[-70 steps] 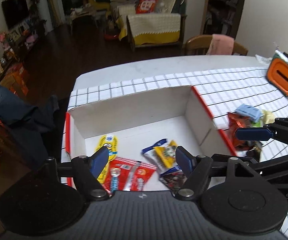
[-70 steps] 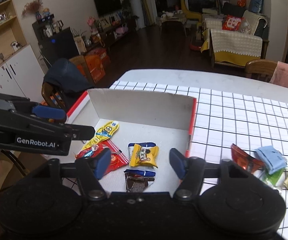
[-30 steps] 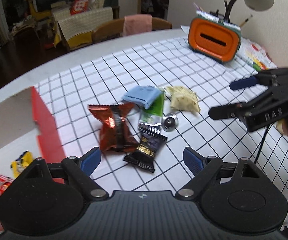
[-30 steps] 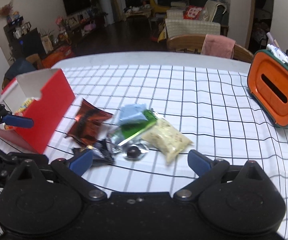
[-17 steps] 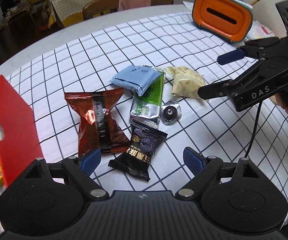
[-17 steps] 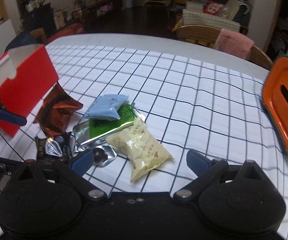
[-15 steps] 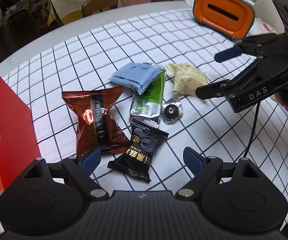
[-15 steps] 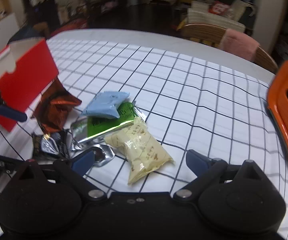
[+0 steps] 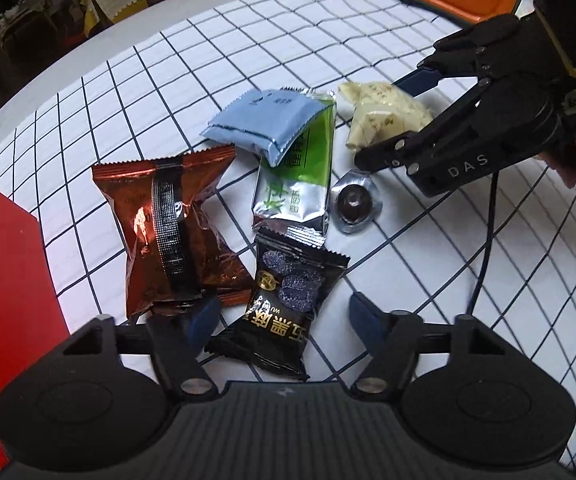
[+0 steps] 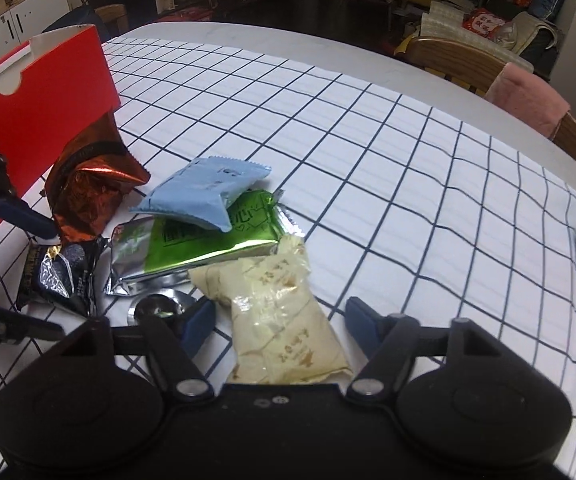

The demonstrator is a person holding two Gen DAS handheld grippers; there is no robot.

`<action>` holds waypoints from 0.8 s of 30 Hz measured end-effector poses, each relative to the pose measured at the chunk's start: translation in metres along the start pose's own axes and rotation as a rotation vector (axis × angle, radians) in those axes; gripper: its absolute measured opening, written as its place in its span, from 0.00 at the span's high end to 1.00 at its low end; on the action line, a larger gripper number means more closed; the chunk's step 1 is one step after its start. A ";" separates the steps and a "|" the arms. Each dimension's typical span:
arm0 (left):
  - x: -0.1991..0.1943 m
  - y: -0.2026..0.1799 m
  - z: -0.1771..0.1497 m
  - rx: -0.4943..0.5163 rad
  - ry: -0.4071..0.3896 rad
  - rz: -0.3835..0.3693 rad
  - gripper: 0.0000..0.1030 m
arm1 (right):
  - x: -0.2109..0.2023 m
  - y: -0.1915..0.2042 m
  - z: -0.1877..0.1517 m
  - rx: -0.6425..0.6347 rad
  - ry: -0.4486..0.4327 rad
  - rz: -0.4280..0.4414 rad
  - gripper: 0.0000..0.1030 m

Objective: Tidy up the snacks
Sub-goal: 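Grasp the black chocolate packet with the left gripper while the right gripper grasps the cream bag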

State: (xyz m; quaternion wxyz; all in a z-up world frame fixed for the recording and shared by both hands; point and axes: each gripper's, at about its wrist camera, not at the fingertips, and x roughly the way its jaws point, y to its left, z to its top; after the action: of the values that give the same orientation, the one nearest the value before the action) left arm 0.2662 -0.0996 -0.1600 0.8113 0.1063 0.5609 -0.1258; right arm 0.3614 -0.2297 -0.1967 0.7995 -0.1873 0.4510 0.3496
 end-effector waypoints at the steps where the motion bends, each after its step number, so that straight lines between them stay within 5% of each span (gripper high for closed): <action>1: 0.001 0.000 0.000 0.001 0.004 0.002 0.40 | 0.000 0.001 -0.001 -0.002 -0.007 -0.004 0.39; 9: 0.003 -0.003 0.000 -0.003 0.008 -0.001 0.65 | -0.011 0.003 -0.007 0.024 -0.033 -0.001 0.61; 24: -0.025 0.000 -0.016 -0.087 -0.034 -0.023 0.68 | -0.052 0.024 -0.027 0.152 -0.059 -0.039 0.66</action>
State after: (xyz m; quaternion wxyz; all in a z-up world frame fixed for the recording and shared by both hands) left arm 0.2438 -0.0926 -0.1425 0.8232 0.0624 0.5531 -0.1122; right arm 0.3100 -0.2504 -0.1658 0.8311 -0.1244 0.4488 0.3041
